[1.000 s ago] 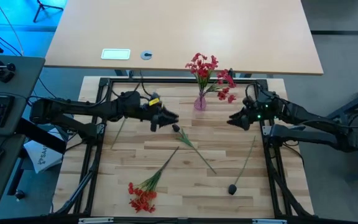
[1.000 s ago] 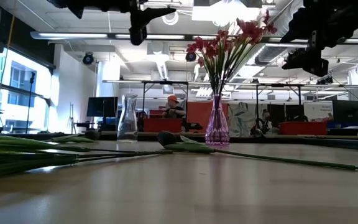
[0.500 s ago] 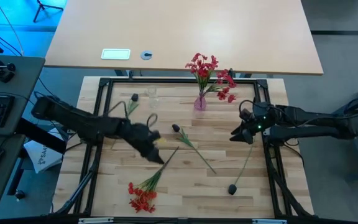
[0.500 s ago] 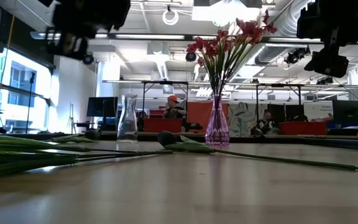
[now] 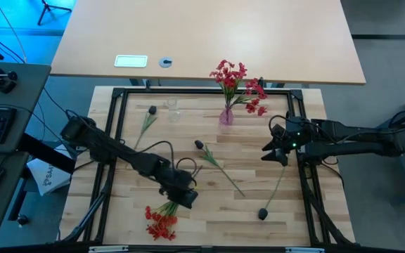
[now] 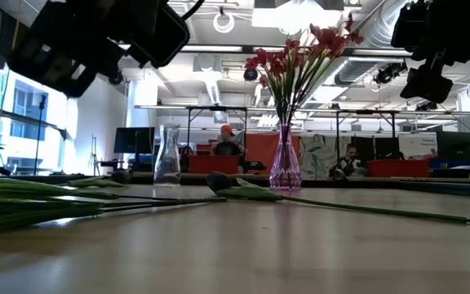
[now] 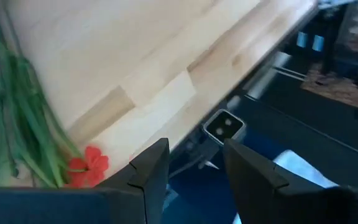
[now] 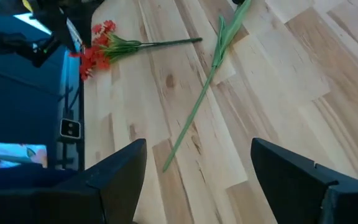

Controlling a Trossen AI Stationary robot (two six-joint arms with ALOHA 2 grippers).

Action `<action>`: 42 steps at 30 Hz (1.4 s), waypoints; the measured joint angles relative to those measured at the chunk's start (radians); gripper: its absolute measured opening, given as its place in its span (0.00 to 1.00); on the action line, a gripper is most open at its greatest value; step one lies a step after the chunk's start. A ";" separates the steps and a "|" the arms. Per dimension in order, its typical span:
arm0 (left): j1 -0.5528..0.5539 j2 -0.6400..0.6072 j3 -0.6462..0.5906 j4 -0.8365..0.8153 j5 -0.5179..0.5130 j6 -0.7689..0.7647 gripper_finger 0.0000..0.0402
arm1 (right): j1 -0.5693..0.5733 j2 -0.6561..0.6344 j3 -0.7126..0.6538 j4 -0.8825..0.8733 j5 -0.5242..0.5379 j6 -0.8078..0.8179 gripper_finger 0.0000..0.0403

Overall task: Sort flowers into vase by color
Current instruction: Put the red flowers into the purple vase

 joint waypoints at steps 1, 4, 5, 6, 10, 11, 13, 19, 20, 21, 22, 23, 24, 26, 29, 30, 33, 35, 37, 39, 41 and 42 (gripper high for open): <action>0.000 0.006 0.037 -0.089 -0.022 0.016 0.35 | 0.000 0.000 0.000 0.000 0.000 -0.011 0.70; 0.000 0.026 0.132 -0.386 -0.127 0.047 0.35 | 0.000 0.000 0.000 -0.001 0.000 -0.014 0.70; 0.000 0.029 0.153 -0.454 -0.172 0.049 0.35 | 0.000 0.000 0.000 0.000 0.000 -0.014 0.70; -0.001 0.029 0.166 -0.489 -0.215 0.050 0.35 | 0.000 0.000 0.000 -0.001 -0.001 -0.012 0.70; -0.001 0.027 0.171 -0.496 -0.300 0.061 0.35 | 0.000 0.000 0.000 -0.006 -0.001 -0.009 0.70; -0.001 0.034 0.170 -0.501 -0.301 0.073 0.35 | 0.000 0.000 0.000 -0.006 -0.001 -0.009 0.70; -0.001 0.054 0.171 -0.494 -0.284 0.084 0.35 | 0.000 0.000 0.000 -0.006 0.001 -0.009 0.70; -0.002 0.137 0.170 -0.453 -0.156 0.137 0.35 | 0.000 0.000 0.000 -0.005 0.031 -0.009 0.70; -0.002 0.153 0.170 -0.448 -0.141 0.143 0.35 | 0.000 0.000 0.000 -0.005 0.037 -0.009 0.70; -0.002 0.169 0.170 -0.443 -0.138 0.148 0.35 | 0.000 0.000 0.000 -0.005 0.042 -0.009 0.70; -0.002 0.182 0.170 -0.443 -0.137 0.157 0.35 | 0.000 0.000 0.000 -0.005 0.047 -0.009 0.70; -0.002 0.191 0.169 -0.448 -0.137 0.162 0.35 | 0.000 0.000 0.000 -0.004 0.049 -0.009 0.70; 0.000 0.200 0.169 -0.451 -0.138 0.164 0.35 | 0.000 0.000 0.000 -0.004 0.050 -0.009 0.70; 0.005 0.212 0.169 -0.450 -0.146 0.164 0.35 | 0.000 0.000 0.000 -0.004 0.054 -0.009 0.70; 0.006 0.220 0.169 -0.413 -0.151 0.164 0.35 | 0.000 0.000 0.000 -0.004 0.056 -0.009 0.70; 0.006 0.220 0.169 -0.405 -0.152 0.164 0.35 | 0.000 0.000 0.000 -0.004 0.059 -0.009 0.70; 0.003 0.230 0.170 -0.411 -0.177 0.164 0.35 | 0.000 0.000 0.000 -0.004 0.077 -0.009 0.70; 0.003 0.249 0.170 -0.439 -0.182 0.165 0.35 | 0.000 0.000 0.000 -0.004 0.083 -0.009 0.70; 0.003 0.269 0.170 -0.441 -0.169 0.166 0.35 | 0.000 0.000 0.000 -0.004 0.083 -0.009 0.70; 0.004 0.280 0.172 -0.431 -0.149 0.188 0.35 | 0.000 0.000 0.000 -0.004 0.083 -0.009 0.70; 0.005 0.283 0.173 -0.424 -0.139 0.191 0.35 | 0.000 0.000 0.000 -0.004 0.083 -0.009 0.70; 0.004 0.280 0.172 -0.422 -0.141 0.191 0.35 | 0.000 0.000 0.000 -0.004 0.083 -0.009 0.70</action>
